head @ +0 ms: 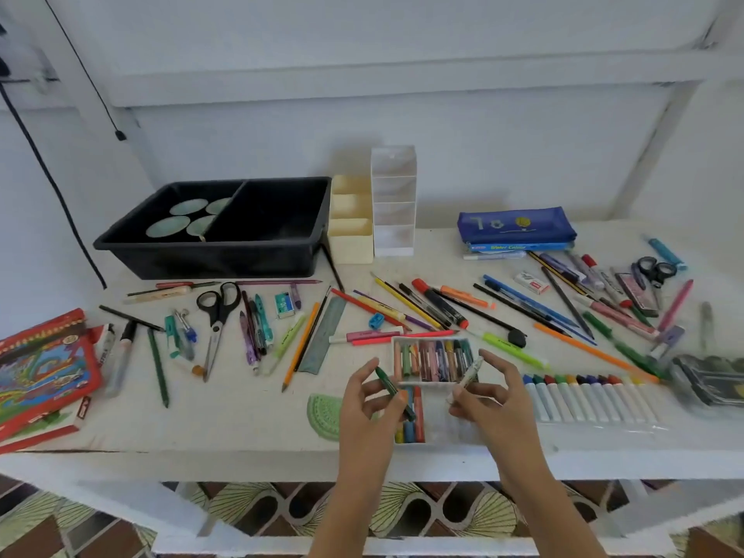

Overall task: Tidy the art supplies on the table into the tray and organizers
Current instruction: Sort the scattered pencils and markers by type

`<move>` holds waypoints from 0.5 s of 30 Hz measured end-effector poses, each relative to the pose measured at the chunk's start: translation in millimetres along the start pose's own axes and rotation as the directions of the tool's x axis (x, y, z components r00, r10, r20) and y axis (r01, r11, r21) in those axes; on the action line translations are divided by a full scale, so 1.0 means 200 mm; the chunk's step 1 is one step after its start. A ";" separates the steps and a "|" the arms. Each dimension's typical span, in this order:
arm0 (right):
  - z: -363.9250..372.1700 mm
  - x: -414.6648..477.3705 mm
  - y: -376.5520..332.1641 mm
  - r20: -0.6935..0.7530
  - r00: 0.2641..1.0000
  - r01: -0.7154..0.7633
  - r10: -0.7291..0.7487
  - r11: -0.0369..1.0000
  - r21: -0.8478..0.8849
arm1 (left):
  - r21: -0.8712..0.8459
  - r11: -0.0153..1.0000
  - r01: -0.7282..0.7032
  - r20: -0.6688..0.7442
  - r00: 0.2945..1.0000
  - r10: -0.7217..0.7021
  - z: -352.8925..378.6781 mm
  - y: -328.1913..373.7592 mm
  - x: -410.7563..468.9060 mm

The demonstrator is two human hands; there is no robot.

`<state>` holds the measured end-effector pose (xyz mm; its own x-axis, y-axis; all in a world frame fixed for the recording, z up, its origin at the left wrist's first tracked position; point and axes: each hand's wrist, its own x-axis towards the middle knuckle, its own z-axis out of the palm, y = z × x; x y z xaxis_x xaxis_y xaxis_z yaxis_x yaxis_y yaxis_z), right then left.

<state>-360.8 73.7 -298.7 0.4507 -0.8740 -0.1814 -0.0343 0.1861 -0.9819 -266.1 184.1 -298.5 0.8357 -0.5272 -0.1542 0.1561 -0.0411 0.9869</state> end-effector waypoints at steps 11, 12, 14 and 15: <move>-0.08 -0.04 0.10 0.179 0.961 0.257 -0.213 0.924 -0.282 | 0.472 0.800 -0.371 0.178 0.929 0.326 0.14 -0.15 0.02; -0.08 -0.04 0.11 0.197 0.956 0.270 -0.219 0.918 -0.292 | 0.550 0.743 -0.382 0.166 0.922 0.351 0.15 -0.15 0.02; -0.08 -0.05 0.12 0.226 0.945 0.301 -0.239 0.904 -0.304 | 0.675 0.644 -0.361 0.153 0.921 0.357 0.15 -0.16 0.01; -0.08 -0.05 0.13 0.237 0.938 0.319 -0.252 0.895 -0.312 | 0.701 0.621 -0.350 0.147 0.924 0.354 0.15 -0.17 0.01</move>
<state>-379.8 80.8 -324.0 0.6433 -0.7603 0.0899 -0.1648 -0.2522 -0.9535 -284.9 159.6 -330.8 0.7495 -0.6264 0.2140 -0.5648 -0.4365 0.7004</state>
